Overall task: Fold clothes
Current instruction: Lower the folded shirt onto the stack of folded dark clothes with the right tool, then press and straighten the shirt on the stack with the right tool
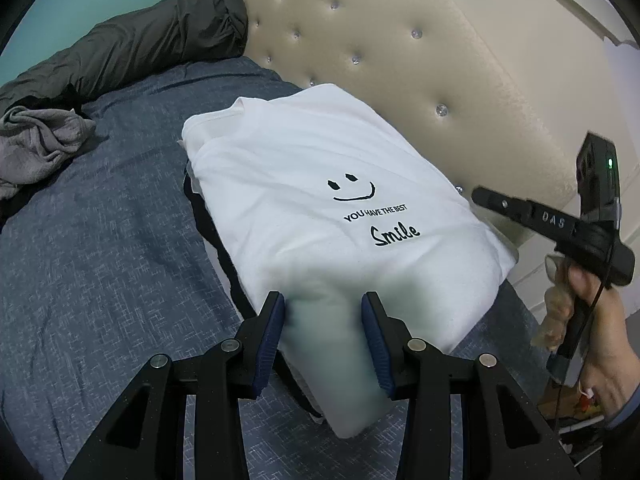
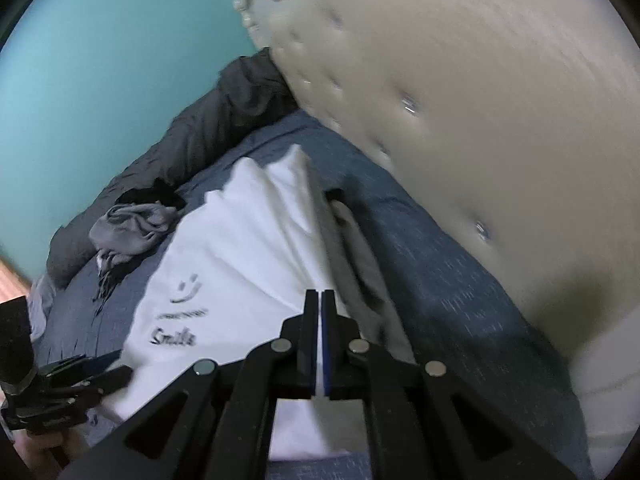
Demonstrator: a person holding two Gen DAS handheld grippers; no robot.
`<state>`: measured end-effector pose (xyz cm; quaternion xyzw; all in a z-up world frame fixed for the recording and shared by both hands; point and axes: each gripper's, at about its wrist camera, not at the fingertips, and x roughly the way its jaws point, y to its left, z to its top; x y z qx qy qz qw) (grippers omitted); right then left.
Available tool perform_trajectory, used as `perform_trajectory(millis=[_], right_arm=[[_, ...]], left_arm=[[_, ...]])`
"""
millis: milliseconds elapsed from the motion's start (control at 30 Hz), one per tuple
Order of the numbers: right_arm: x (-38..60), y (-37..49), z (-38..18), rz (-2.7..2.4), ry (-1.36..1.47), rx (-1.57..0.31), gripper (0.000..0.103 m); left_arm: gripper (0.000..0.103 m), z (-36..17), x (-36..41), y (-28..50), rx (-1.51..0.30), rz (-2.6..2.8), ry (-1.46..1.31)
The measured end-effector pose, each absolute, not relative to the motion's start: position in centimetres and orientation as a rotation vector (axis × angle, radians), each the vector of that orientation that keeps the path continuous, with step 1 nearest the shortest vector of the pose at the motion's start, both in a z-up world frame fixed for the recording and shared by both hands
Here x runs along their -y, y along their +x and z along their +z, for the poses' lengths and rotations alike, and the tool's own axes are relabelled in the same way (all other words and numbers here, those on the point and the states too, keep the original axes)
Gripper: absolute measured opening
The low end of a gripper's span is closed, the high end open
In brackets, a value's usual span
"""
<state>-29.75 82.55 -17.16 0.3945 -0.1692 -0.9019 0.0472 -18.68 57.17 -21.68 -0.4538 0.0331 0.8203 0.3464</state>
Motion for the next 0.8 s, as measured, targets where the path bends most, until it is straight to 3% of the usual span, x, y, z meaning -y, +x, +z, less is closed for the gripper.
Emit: perform_trajectory(millis=[333,400,533,800], right_arm=[[-82.4,-32.9,-17.9,-2.716,1.369,0.438,0.000],[-83.3,-32.6,-17.6,-2.757,1.361,0.458,0.005],[-82.6,-32.8,-15.9,-2.680,1.244,0.479,0.005],[-79.6,-37.5,-13.5,-2.606,1.274,0.349,0.008]], left_arm=[[0.045,-21.8,-57.2,-18.6,-0.078,2.131,-1.167],[0.045,-21.8,-57.0,-18.7,-0.067,2.128,-1.167],[0.045,-21.3,-56.7,-19.0,-0.038,2.119,-1.166],[0.045,-20.1,-54.9,-21.1,0.037,2.147,-1.164]])
